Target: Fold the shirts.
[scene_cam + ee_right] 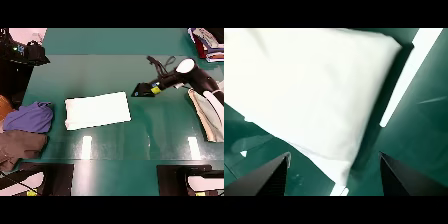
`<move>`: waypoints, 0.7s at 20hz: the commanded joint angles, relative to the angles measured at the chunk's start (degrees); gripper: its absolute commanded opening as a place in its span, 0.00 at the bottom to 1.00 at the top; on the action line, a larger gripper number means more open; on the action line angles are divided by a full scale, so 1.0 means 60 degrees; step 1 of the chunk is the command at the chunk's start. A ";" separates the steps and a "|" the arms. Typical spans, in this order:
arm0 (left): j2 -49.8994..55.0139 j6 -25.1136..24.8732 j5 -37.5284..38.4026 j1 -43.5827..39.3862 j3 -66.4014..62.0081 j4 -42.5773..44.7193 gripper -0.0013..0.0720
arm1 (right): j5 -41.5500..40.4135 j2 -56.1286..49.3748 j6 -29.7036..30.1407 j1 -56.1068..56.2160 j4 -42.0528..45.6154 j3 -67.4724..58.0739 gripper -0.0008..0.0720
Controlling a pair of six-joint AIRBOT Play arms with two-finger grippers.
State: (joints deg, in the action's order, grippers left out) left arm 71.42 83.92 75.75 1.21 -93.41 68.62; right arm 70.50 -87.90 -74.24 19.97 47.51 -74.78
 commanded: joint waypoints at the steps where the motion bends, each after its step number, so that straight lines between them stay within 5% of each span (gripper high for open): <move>1: 0.0000 -0.0058 0.0018 -0.0018 0.0022 -0.0004 0.05 | -0.0426 -0.0026 -0.0160 -0.0816 -0.0925 0.1472 0.87; 10: 0.0000 -0.0066 -0.0025 -0.0018 0.0026 -0.0004 0.05 | -0.1158 -0.2794 -0.0011 0.1727 -0.2659 -0.0255 0.86; 13: 0.0000 -0.0058 0.0058 -0.0018 0.0026 -0.0007 0.05 | -0.1188 -0.3333 -0.0004 0.2306 -0.2721 -0.1045 0.67; 14: 0.0000 -0.0055 0.0066 -0.0018 0.0026 -0.0011 0.05 | -0.1231 -0.3330 0.0084 0.2375 -0.2634 -0.1191 0.39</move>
State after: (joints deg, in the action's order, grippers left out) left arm 71.42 83.55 75.77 1.15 -93.27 68.58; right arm 63.70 -105.47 -74.26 31.44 32.58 -78.32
